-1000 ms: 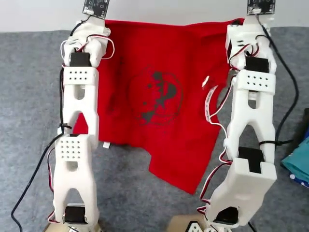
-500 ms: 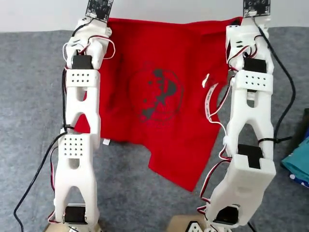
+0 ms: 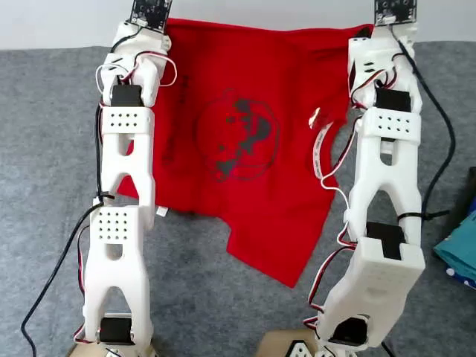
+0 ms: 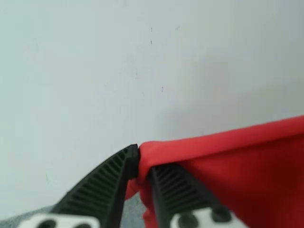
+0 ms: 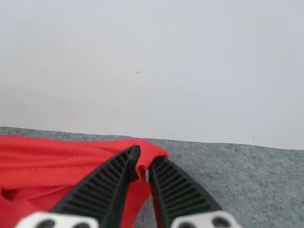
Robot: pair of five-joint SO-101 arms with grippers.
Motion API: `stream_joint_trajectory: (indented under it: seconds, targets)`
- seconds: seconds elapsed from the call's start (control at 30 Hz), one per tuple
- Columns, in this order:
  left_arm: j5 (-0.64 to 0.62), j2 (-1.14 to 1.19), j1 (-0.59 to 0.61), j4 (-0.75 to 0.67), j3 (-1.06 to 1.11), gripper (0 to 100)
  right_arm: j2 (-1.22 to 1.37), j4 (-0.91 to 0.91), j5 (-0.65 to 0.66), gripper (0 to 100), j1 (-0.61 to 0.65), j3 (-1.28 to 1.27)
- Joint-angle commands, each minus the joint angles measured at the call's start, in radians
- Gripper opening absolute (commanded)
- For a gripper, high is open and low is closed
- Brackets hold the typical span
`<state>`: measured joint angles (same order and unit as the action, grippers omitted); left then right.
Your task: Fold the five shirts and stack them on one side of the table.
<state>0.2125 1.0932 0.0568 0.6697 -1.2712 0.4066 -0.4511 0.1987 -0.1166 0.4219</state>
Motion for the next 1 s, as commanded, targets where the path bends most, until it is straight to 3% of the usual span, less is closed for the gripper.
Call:
stream_joint_trajectory:
  seconds: [0.0, 0.27, 0.5, 0.63, 0.8, 0.97]
  targets:
    - [0.006, -0.023, 0.008, 0.115, -0.047, 0, -0.042, -0.051, 0.009, 0.9, -0.035, 0.061]
    - [0.014, -0.025, 0.032, 0.456, -0.102, 0, -0.133, -0.325, 0.008, 0.9, 0.012, 0.061]
    - [0.278, -0.018, 0.032, 0.795, -0.157, 0, -0.205, -0.642, 0.009, 0.9, 0.061, 0.061]
    - [0.391, -0.018, 0.043, 0.887, -0.157, 0, -0.259, -0.794, 0.012, 0.9, 0.094, 0.061]
    - [0.448, -0.025, 0.061, 0.951, -0.157, 0, -0.308, -1.02, 0.106, 0.9, 0.119, 0.061]
    - [0.503, -0.025, 0.068, 1.054, -0.168, 0, -0.341, -1.211, 0.112, 0.9, 0.12, 0.061]
